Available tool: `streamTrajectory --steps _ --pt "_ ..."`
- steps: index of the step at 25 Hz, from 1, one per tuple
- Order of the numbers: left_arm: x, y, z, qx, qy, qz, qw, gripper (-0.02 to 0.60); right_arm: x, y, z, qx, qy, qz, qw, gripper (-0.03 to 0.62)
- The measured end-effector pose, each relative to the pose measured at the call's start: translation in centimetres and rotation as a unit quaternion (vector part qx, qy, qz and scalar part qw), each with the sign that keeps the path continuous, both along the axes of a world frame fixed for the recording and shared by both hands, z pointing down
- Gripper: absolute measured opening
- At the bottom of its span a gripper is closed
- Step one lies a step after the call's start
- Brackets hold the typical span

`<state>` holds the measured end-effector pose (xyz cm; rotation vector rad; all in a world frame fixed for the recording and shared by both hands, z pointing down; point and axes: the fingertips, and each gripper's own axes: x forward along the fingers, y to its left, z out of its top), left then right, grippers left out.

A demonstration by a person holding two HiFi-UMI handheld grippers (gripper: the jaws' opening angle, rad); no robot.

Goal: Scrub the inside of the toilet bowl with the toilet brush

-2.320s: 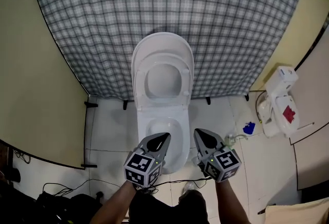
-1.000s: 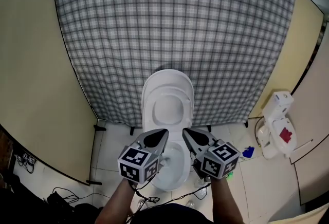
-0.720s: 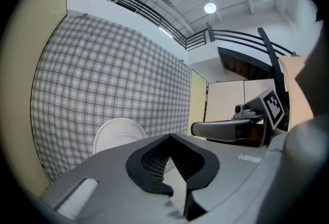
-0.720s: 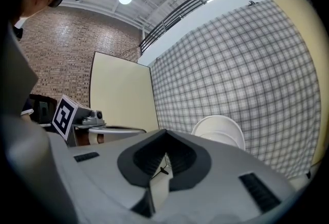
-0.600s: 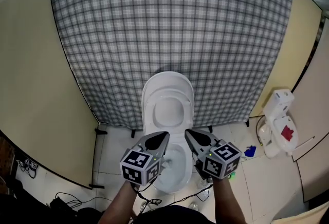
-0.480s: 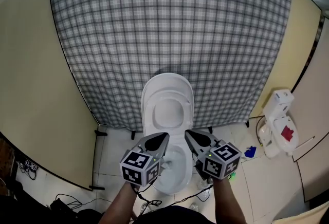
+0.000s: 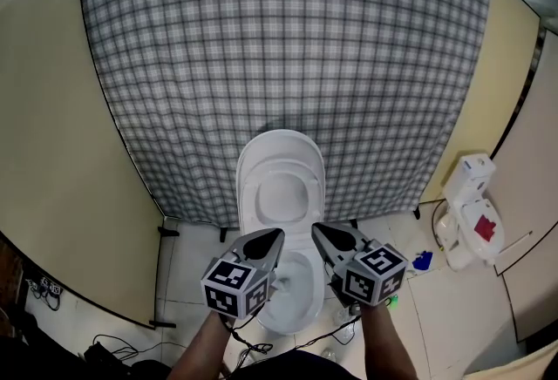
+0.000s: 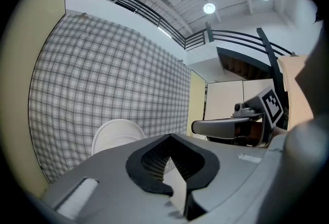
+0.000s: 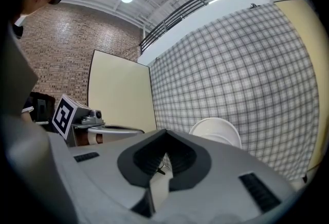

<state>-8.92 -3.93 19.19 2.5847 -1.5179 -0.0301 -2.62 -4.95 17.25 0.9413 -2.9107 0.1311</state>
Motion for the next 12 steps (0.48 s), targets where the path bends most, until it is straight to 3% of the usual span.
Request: streamTrajectory --steps 6,12 --pt "0.3 -3.0 -0.1 -0.02 0.002 -0.001 0.9998 0.01 0.1 -3.0 -0.1 -0.019 0.01 -0.004 1.0 0.009" --pt "0.4 -2.9 -0.1 -0.016 0.002 -0.001 0.9999 0.01 0.1 -2.9 -0.1 -0.015 0.012 -0.006 1.0 0.009"
